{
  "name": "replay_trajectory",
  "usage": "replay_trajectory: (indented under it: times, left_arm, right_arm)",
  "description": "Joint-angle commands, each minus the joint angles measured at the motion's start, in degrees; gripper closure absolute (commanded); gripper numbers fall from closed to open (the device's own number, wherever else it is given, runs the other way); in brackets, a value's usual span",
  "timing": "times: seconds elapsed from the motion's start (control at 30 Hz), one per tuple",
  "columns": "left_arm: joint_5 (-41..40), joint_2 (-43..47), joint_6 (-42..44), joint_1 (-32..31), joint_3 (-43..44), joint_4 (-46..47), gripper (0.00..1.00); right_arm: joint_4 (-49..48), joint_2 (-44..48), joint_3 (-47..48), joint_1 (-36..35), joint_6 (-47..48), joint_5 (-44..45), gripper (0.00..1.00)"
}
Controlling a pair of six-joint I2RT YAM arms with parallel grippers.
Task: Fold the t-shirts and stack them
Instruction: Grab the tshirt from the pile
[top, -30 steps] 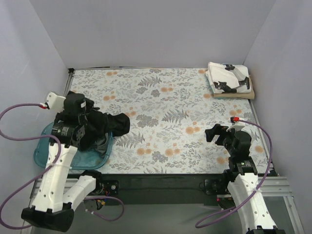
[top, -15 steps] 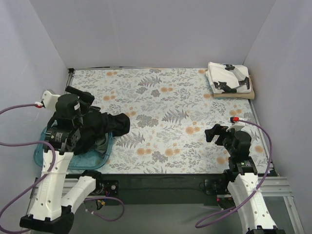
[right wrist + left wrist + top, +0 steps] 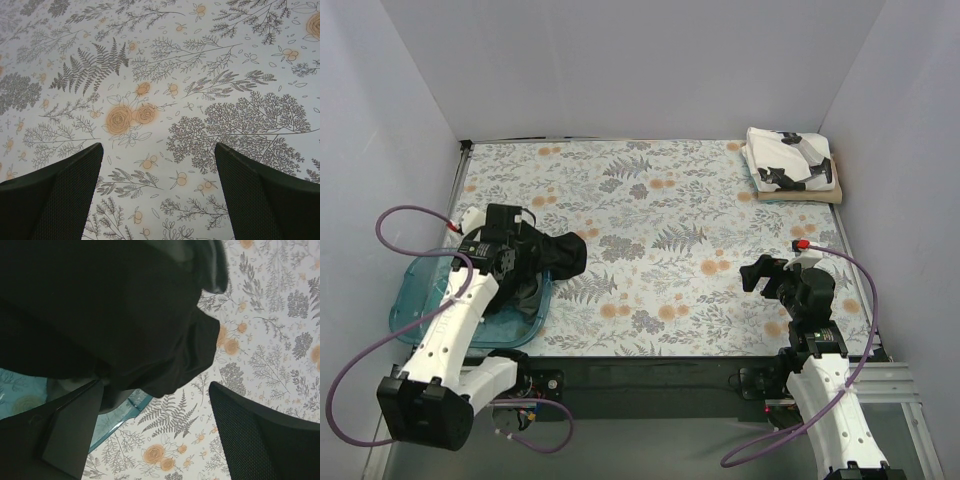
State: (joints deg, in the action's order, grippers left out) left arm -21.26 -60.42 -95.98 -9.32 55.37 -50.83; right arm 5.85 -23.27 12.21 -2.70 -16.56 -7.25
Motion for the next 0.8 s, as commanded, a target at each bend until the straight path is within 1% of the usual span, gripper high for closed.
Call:
replay_trajectory:
  times: [0.0, 0.13, 0.17, 0.3, 0.33, 0.37, 0.4, 0.43, 0.5, 0.53, 0.67, 0.7, 0.77]
  left_arm:
    - [-1.8, 3.9, -2.6, 0.2, -3.4, 0.6, 0.14]
    - [-3.0, 0.7, -3.2, 0.2, -2.9, 0.7, 0.14]
    - [-4.4, 0.0, -3.5, 0.2, -2.6, 0.6, 0.14]
    - [-6.0, -3.6, -4.9, 0.2, -1.5, -0.8, 0.25]
    - [-5.9, -4.3, -4.9, 0.2, -1.7, -0.8, 0.34]
    - [-5.8, -4.5, -5.4, 0.2, -1.7, -0.7, 0.50]
    - [-5.8, -4.5, -5.4, 0.2, -1.7, -0.8, 0.50]
    - [-5.7, -4.4, -5.8, 0.2, -1.4, -1.0, 0.67]
    - [-5.4, -3.3, -5.7, 0.2, -0.6, -1.2, 0.87]
    - [-5.4, -2.2, -5.7, 0.2, 0.5, -1.6, 1.00]
    - [-9.5, 2.0, -7.5, 0.2, 4.8, -4.8, 1.00]
    - [-12.6, 4.5, -8.3, 0.2, 5.5, -6.8, 1.00]
    - [-14.8, 7.6, -9.4, 0.2, 8.2, -8.3, 1.00]
  right_arm:
    - [-1.8, -0.5, -0.2, 0.0, -0.1, 0.0, 0.02]
    - [-1.7, -0.6, -0.2, 0.0, -0.1, -0.3, 0.02]
    - [-1.8, -0.5, -0.2, 0.0, -0.1, -0.2, 0.02]
    - [-1.8, 0.0, -0.3, 0.1, -0.1, 0.1, 0.02]
    - [-1.7, 0.1, -0.3, 0.0, -0.1, 0.1, 0.02]
    - [-1.8, 0.0, -0.3, 0.0, -0.1, 0.2, 0.02]
    - [-1.7, 0.0, -0.2, 0.0, -0.1, 0.2, 0.02]
    - [-1.7, 0.0, -0.2, 0.1, -0.1, 0.1, 0.02]
    - [-1.8, 0.0, -0.2, 0.0, -0.1, 0.2, 0.02]
    - [-1.7, 0.0, -0.2, 0.0, -0.1, 0.2, 0.02]
    - [-1.6, 0.2, -0.1, 0.0, 0.0, 0.7, 0.02]
    - [-1.5, 0.4, -0.1, 0.0, 0.0, 0.7, 0.02]
    - [-1.5, 0.7, -0.1, 0.0, 0.0, 0.8, 0.02]
